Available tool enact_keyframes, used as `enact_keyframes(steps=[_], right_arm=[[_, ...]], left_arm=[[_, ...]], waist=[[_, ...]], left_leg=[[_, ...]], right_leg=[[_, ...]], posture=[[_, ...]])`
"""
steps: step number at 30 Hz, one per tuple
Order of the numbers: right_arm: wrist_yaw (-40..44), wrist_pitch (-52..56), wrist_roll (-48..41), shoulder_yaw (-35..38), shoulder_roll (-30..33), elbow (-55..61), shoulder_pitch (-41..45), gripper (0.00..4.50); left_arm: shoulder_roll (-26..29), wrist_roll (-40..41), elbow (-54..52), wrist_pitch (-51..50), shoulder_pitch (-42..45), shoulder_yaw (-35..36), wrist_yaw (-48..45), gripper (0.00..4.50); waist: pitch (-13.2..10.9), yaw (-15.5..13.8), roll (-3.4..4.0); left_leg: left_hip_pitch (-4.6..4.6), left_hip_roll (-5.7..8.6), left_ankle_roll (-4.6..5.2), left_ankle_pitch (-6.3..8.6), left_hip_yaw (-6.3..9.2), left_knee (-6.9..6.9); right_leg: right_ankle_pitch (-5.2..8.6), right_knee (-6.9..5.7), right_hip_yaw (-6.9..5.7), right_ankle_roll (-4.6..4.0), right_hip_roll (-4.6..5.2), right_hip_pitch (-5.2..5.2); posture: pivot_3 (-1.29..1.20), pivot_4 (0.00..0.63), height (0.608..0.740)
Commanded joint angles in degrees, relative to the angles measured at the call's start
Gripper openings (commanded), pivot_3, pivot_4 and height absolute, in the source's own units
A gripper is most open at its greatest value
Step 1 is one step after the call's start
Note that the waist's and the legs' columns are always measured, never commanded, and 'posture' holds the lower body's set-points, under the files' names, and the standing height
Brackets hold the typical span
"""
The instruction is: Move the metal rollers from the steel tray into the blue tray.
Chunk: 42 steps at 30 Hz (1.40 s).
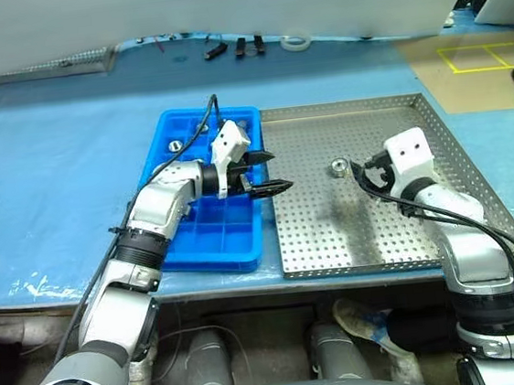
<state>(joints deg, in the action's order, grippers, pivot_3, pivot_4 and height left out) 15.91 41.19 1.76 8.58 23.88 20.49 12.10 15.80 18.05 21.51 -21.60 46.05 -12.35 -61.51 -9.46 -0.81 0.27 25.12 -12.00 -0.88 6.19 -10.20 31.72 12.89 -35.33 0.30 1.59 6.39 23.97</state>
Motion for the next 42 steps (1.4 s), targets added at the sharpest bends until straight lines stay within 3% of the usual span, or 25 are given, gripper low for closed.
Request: enact_keyframes(steps=[1, 19, 22, 28, 36, 42], right_arm=[[-2.54, -0.92, -0.98, 3.62, -1.29, 0.37, -0.32, 4.47], [-5.02, -3.82, -7.62, 8.38, -5.14, -13.95, 0.47, 4.47], [-4.37, -4.32, -8.54, 8.04, -4.96, -14.50, 0.50, 3.87], [-5.03, -4.19, -8.84, 7.25, -4.96, -14.12, 0.53, 1.76], [-3.50, -3.86, -10.27, 5.45, -4.99, -10.82, 1.66, 1.67], [2.68, -1.87, -14.17, 1.46, -3.60, -4.85, 5.02, 1.67]], left_arm=[[-0.37, -0.71, 0.29, 1.62, 1.47, 0.20, -1.28, 4.50], [1.94, -1.53, -3.85, 0.51, -1.46, 1.24, -1.00, 4.50], [2.29, -1.43, -4.36, 0.21, -1.63, 1.28, -0.76, 4.50], [2.60, -1.27, -5.36, -0.35, -2.14, 1.21, -0.49, 4.50], [3.02, -0.97, -6.58, -1.29, -2.70, 1.33, -0.72, 4.50], [4.41, 0.41, -9.37, -3.36, -3.54, 2.91, -0.62, 4.50]], waist=[[0.00, 0.28, 0.00], [0.00, -0.08, 0.01], [0.01, -0.09, 0.01], [0.00, -0.11, 0.01], [0.00, -0.09, 0.01], [0.00, -0.23, 0.02]], left_leg=[[-0.02, -0.01, 0.06, 0.04, -0.02, 0.01], [-0.01, -0.05, 0.21, 0.12, -0.05, 0.20], [-0.03, -0.05, 0.21, 0.13, -0.05, 0.22], [-0.02, -0.05, 0.21, 0.13, -0.05, 0.22], [-0.02, -0.06, 0.21, 0.13, -0.05, 0.21], [-0.01, -0.13, 0.20, 0.12, -0.07, 0.18]], right_leg=[[-0.01, 0.00, 0.01, -0.01, 0.00, 0.00], [-0.04, 0.00, -0.02, -0.07, 0.02, -0.05], [-0.05, 0.00, -0.02, -0.09, 0.03, -0.08], [-0.05, 0.01, -0.02, -0.09, 0.02, -0.07], [-0.05, 0.03, -0.03, -0.09, 0.02, -0.07], [-0.06, 0.02, -0.04, -0.10, -0.01, -0.01]], posture=[[-0.35, 0.150, 0.740], [-0.27, 0.150, 0.740], [-0.27, 0.150, 0.740], [-0.27, 0.150, 0.740], [-0.26, 0.150, 0.740], [-0.20, 0.150, 0.740]])
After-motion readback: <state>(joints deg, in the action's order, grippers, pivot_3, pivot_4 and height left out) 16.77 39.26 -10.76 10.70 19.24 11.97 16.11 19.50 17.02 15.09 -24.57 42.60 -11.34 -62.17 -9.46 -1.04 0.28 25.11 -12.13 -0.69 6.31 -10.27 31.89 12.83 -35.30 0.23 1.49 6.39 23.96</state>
